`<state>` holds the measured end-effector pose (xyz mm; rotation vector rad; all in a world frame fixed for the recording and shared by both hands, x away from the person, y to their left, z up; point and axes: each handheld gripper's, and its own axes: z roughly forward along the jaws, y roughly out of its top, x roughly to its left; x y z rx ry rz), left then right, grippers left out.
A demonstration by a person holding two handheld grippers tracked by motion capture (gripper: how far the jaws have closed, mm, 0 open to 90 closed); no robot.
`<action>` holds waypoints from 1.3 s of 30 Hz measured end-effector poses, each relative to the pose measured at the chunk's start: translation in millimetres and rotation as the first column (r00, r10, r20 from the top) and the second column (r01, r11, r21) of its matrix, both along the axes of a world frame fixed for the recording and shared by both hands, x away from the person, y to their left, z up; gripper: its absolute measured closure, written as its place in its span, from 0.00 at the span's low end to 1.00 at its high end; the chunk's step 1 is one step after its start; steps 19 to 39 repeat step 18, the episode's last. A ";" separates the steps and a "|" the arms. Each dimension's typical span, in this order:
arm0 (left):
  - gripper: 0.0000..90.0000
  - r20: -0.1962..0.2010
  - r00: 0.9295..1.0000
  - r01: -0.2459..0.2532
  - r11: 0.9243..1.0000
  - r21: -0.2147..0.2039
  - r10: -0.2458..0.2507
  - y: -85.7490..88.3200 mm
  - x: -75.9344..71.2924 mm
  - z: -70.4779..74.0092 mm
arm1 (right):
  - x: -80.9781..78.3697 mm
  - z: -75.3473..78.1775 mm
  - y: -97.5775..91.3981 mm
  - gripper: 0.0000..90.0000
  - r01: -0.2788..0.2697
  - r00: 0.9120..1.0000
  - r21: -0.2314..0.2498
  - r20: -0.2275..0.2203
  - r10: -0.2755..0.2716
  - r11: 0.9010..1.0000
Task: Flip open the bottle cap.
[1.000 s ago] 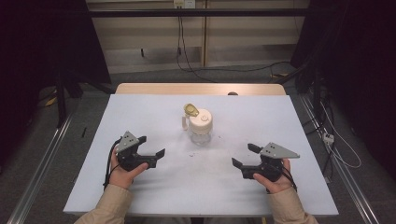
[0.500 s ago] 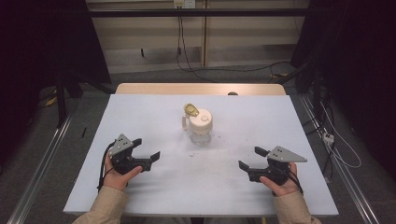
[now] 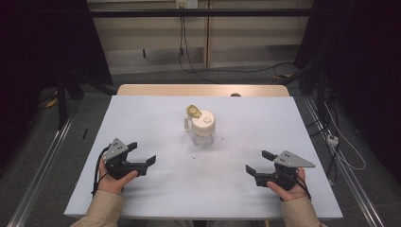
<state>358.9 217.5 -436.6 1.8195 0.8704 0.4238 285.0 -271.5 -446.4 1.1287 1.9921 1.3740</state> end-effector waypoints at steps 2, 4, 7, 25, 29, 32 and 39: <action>0.06 0.003 1.000 -0.003 1.000 0.002 0.002 2.4 -0.6 -0.3 | -0.3 -0.1 -0.7 0.16 0.002 1.000 0.002 0.001 -0.002 1.000; 0.06 -0.001 1.000 -0.005 1.000 0.002 0.005 4.6 -1.2 -1.1 | -0.8 -0.1 -1.4 0.16 0.005 1.000 -0.002 -0.001 -0.005 1.000; 0.06 -0.005 1.000 -0.009 1.000 -0.002 0.009 7.7 -2.2 -2.5 | -0.6 -0.9 -2.1 0.17 0.006 1.000 0.001 -0.001 -0.006 1.000; 0.06 -0.006 1.000 -0.015 1.000 0.005 0.015 9.3 -2.2 -4.1 | 1.2 -2.6 -0.8 0.17 0.005 1.000 -0.002 -0.007 -0.005 1.000; 0.06 -0.006 1.000 -0.015 1.000 0.005 0.015 9.3 -2.2 -4.1 | 1.2 -2.6 -0.8 0.17 0.005 1.000 -0.002 -0.007 -0.005 1.000; 0.06 -0.006 1.000 -0.015 1.000 0.005 0.015 9.3 -2.2 -4.1 | 1.2 -2.6 -0.8 0.17 0.005 1.000 -0.002 -0.007 -0.005 1.000; 0.06 -0.006 1.000 -0.015 1.000 0.005 0.015 9.3 -2.2 -4.1 | 1.2 -2.6 -0.8 0.17 0.005 1.000 -0.002 -0.007 -0.005 1.000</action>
